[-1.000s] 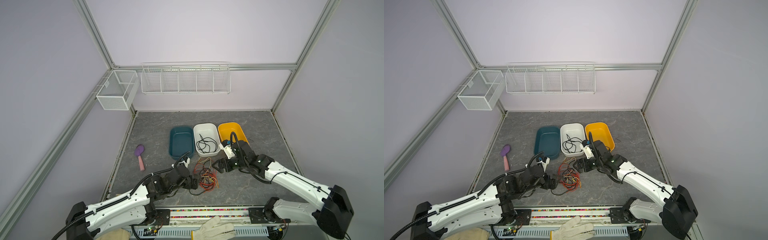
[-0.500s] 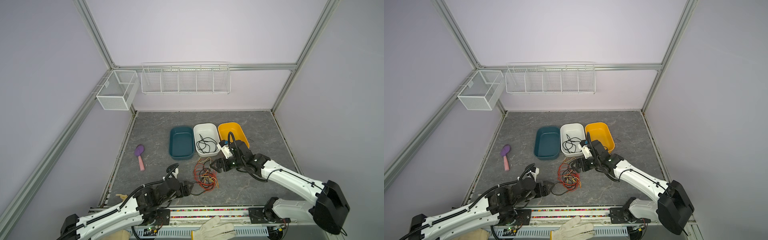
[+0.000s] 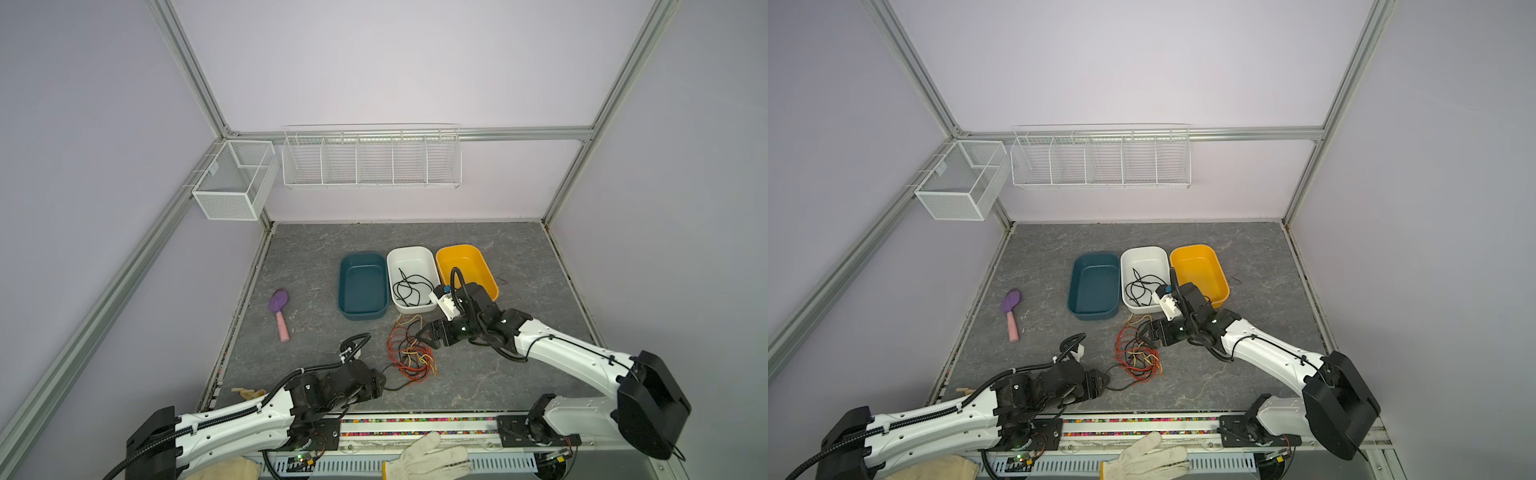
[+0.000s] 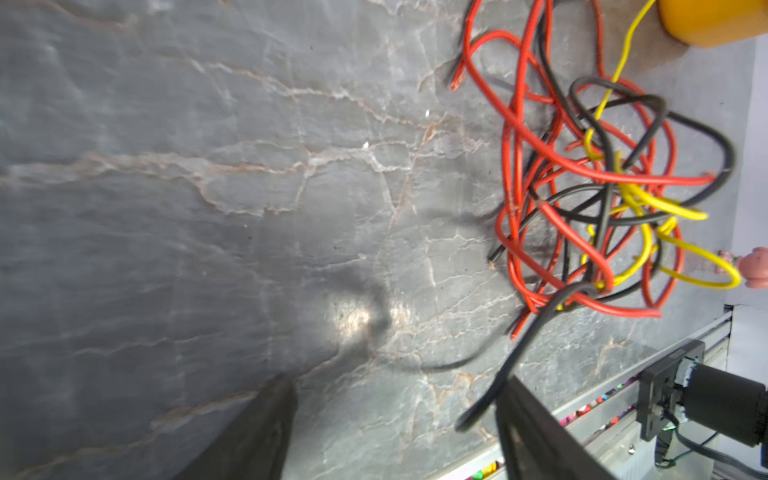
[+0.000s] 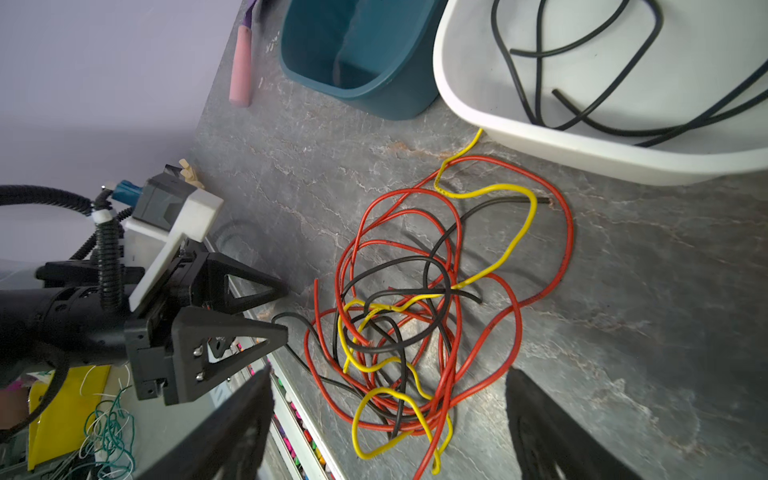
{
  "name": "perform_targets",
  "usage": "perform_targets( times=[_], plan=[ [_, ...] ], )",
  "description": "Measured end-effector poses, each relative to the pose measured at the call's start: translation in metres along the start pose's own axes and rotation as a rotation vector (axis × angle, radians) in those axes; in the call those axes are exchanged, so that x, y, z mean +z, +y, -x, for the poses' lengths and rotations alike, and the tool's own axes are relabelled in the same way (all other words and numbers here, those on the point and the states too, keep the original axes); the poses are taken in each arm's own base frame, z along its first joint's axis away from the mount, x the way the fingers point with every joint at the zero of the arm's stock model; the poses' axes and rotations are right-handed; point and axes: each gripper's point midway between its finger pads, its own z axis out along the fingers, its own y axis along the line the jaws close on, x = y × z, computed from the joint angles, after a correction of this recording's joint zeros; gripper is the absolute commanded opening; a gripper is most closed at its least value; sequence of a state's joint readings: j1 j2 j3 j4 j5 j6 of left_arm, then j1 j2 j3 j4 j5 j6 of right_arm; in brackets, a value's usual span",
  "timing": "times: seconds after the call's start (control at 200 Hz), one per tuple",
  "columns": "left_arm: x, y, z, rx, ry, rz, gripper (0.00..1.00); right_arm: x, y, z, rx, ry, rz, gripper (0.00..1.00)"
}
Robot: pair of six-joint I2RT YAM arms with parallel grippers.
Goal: Untangle the cables
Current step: 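Grasp the pile with the right gripper while the left grasps a black wire end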
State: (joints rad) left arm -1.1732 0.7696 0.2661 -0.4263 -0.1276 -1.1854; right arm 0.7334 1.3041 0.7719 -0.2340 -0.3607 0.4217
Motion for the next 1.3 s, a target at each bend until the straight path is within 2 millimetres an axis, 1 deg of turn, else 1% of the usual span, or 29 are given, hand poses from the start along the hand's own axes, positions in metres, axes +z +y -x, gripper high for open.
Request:
perform_targets(
  times=[0.19, 0.275, 0.33, 0.39, 0.55, 0.59, 0.69, 0.785, 0.895, 1.044, 1.169, 1.249, 1.299],
  plan=[
    [0.005, -0.006, 0.000, 0.004, 0.005, 0.000, 0.61, 0.008, 0.002, -0.010, -0.004, 0.044, 0.021, 0.89],
    [0.006, -0.007, 0.000, 0.004, 0.004, -0.003, 0.56, 0.015, 0.002, -0.016, -0.002, 0.074, 0.030, 0.89],
    [0.007, -0.008, 0.000, 0.007, 0.005, -0.005, 0.50, 0.020, 0.001, -0.021, 0.002, 0.096, 0.029, 0.89],
    [0.008, -0.009, 0.000, 0.004, 0.003, -0.010, 0.46, 0.025, -0.001, -0.026, 0.005, 0.118, 0.024, 0.89],
    [0.010, -0.015, 0.002, 0.002, -0.005, -0.028, 0.41, 0.032, -0.003, -0.034, 0.003, 0.149, 0.018, 0.91],
    [0.011, -0.017, 0.003, 0.002, -0.006, -0.032, 0.38, 0.033, -0.003, -0.035, 0.001, 0.155, 0.017, 0.91],
    [0.012, -0.019, 0.004, 0.005, -0.008, -0.035, 0.28, 0.037, -0.003, -0.040, -0.004, 0.175, 0.015, 0.92],
    [0.013, -0.023, 0.005, 0.009, -0.012, -0.043, 0.17, 0.042, -0.004, -0.046, -0.007, 0.195, 0.011, 0.94],
    [0.014, -0.027, 0.006, 0.016, -0.011, -0.050, 0.00, 0.045, -0.004, -0.049, -0.017, 0.205, 0.001, 0.94],
    [0.012, -0.035, 0.008, 0.019, -0.016, -0.071, 0.00, 0.046, -0.004, -0.051, -0.023, 0.207, -0.006, 0.96],
    [0.005, -0.046, 0.011, 0.015, -0.017, -0.109, 0.00, 0.047, -0.004, -0.052, -0.025, 0.210, -0.011, 0.99],
    [-0.003, -0.058, 0.016, 0.016, -0.023, -0.141, 0.00, 0.049, -0.005, -0.053, -0.027, 0.212, -0.018, 1.00],
    [-0.010, -0.069, 0.019, 0.020, -0.029, -0.171, 0.00, 0.050, -0.005, -0.053, -0.028, 0.212, -0.022, 0.98]
  ],
)
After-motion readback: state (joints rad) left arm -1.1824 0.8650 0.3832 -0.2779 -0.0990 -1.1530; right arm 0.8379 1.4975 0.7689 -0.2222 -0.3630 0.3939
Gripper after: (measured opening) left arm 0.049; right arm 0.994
